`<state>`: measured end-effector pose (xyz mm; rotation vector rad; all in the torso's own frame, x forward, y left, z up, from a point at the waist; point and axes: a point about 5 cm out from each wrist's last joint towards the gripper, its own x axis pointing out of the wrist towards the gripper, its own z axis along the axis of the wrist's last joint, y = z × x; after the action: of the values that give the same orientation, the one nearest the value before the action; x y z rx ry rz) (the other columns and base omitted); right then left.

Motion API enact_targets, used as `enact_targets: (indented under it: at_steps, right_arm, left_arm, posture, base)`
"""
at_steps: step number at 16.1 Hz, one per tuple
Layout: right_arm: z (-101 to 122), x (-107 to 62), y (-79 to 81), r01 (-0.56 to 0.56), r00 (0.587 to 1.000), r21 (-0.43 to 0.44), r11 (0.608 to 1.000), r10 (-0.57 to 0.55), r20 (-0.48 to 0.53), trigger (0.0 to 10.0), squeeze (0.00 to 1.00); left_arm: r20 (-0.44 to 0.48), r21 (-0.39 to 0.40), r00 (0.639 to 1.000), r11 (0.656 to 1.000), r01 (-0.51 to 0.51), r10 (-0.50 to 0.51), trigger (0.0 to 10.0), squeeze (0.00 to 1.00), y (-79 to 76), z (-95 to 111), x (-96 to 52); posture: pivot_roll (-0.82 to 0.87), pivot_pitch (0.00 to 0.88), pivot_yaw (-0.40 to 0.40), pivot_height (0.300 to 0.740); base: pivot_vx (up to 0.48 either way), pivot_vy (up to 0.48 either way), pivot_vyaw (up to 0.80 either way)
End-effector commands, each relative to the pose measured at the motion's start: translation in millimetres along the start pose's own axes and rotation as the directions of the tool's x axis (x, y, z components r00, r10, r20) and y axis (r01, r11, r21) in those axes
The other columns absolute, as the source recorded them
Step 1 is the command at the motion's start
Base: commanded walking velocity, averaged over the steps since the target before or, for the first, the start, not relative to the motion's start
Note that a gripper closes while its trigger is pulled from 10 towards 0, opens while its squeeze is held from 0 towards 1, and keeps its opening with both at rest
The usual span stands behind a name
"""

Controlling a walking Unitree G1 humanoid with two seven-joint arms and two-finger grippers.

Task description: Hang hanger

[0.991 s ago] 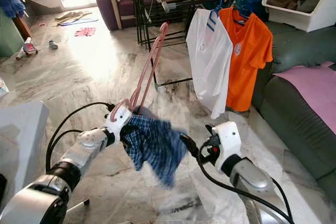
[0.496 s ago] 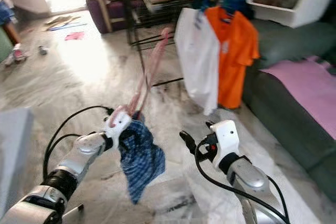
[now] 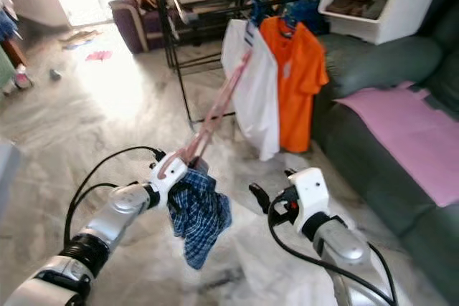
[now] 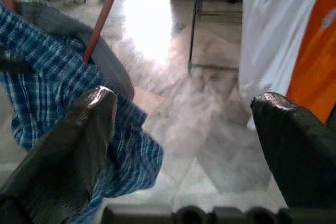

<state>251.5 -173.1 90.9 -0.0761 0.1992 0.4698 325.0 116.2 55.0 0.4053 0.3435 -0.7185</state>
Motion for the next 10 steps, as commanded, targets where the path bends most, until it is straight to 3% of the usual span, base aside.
enact_targets:
  at_steps: [1,3,7,10]
  right_arm:
    - [4.5,2.6,2.8,-0.011,1.000,-0.016,1.000,0.011,0.016,10.0,0.58]
    - [3.5,3.4,4.1,-0.010,1.000,-0.021,1.000,0.010,0.010,10.0,0.55]
    - [4.4,3.1,2.8,0.008,1.000,-0.026,1.000,-0.008,0.020,10.0,0.45]
    - [6.0,2.7,0.6,0.024,0.999,-0.033,0.999,-0.023,0.031,10.0,0.42]
  left_arm:
    - [-0.004,0.020,1.000,0.999,-0.026,0.026,10.0,0.00,9.7,1.6,-3.8]
    - [-0.012,0.025,0.999,0.999,-0.035,0.035,10.0,0.00,11.2,0.5,-4.4]
    - [0.018,-0.027,0.987,0.987,-0.161,0.161,10.0,0.00,19.3,3.1,-4.7]
    - [0.036,-0.058,0.980,0.979,-0.195,0.197,10.0,0.00,23.8,6.8,-4.4]
  posture:
    - [-0.08,0.006,0.075,0.740]
    - [-0.08,0.005,0.074,0.740]
    - [-0.08,0.004,0.074,0.740]
    - [-0.08,0.004,0.072,0.740]
  base:
    - [0.000,-0.371,0.00]
    - [0.000,-0.345,0.00]
    - [0.000,0.000,0.00]
    - [0.000,0.000,0.00]
